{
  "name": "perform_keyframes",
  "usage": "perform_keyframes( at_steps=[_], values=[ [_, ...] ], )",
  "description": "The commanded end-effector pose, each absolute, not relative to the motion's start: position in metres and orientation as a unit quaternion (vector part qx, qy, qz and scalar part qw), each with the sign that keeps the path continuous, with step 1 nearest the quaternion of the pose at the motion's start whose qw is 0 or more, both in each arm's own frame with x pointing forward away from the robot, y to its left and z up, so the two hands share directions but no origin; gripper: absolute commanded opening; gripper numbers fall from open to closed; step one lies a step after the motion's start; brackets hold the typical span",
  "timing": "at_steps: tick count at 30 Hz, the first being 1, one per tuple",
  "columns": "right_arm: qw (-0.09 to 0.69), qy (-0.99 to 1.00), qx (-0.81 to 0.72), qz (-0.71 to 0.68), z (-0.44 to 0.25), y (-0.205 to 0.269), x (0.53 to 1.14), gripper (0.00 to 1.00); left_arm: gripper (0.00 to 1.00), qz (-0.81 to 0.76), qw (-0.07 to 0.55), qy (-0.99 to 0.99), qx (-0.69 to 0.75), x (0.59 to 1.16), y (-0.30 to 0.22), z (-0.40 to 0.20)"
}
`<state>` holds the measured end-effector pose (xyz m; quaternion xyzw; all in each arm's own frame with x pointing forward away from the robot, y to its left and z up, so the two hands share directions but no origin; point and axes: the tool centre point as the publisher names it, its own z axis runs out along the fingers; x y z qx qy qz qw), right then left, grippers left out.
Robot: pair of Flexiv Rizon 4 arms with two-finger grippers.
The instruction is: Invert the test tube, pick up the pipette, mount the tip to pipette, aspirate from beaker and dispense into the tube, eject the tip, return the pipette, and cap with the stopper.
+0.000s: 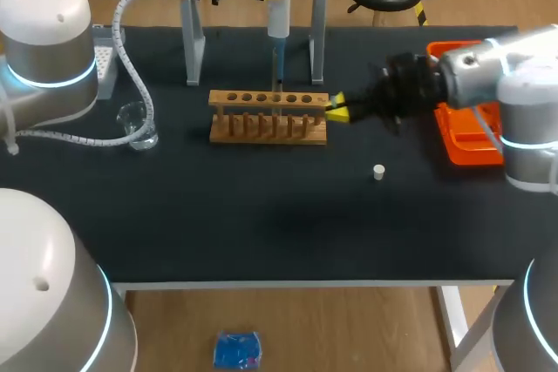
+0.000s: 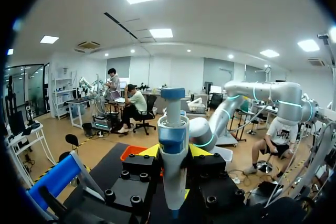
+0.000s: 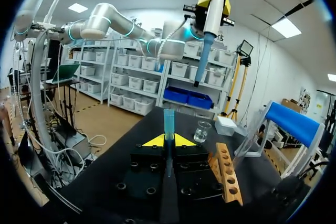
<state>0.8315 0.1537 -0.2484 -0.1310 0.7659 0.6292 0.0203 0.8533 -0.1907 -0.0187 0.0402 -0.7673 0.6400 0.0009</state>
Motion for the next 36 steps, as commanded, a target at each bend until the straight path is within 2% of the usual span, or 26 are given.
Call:
perform_keyframes(
  at_steps=[1,17,36],
  values=[
    [0.016,0.770,-0.133,0.624,-0.251,0.179,0.843,0.00,0.00,0.641,0.000,-0.766,0.040,0.853,-0.191,-0.019],
    [0.004,0.773,-0.122,0.623,-0.247,0.217,0.863,0.00,0.00,0.641,0.000,-0.766,0.040,0.853,-0.191,-0.019],
    [-0.001,0.768,-0.143,0.625,-0.234,0.229,0.856,0.00,0.00,0.641,0.000,-0.766,0.040,0.853,-0.191,-0.019]
  ],
)
